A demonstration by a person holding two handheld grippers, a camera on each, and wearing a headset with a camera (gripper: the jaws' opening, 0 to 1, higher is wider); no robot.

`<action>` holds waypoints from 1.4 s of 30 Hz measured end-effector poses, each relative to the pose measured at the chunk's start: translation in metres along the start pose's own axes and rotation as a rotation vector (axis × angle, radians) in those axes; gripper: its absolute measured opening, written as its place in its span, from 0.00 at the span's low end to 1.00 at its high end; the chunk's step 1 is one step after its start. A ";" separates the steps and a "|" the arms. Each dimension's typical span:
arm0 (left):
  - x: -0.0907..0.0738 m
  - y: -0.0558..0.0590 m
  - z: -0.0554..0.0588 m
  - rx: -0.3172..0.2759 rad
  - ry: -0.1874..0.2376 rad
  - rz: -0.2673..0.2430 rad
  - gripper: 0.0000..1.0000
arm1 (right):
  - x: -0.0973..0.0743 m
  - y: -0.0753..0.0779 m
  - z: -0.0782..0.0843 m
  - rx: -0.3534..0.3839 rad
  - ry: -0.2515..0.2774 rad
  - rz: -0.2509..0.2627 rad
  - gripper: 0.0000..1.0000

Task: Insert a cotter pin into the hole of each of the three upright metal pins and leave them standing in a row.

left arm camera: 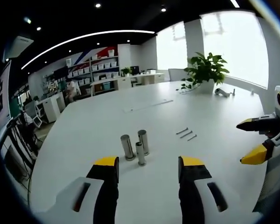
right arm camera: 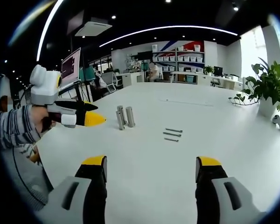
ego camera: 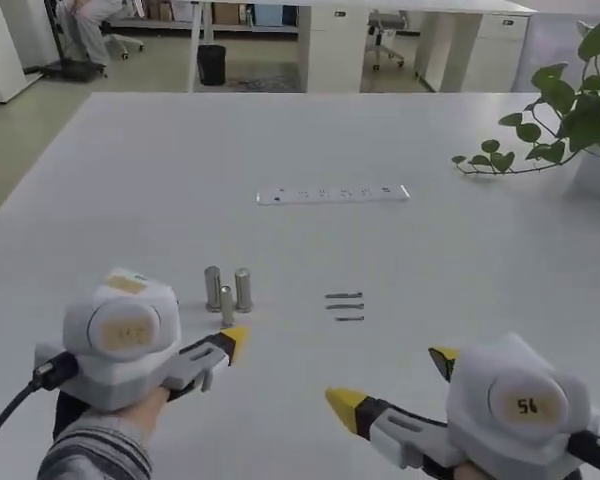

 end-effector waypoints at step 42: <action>0.071 -0.012 0.008 -0.013 -0.028 0.003 0.05 | 0.001 -0.005 0.007 0.024 -0.034 -0.030 0.74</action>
Point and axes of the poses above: the centre of the closed fingertips' face, and the gripper's own axes: x roughly forward along the fingers, y roughly to its right, z roughly out of its underside, the point moved 7 cm from there along -x, roughly backward along the fingers, and after that the axes turned 9 degrees about x, right-handed, at the moved point
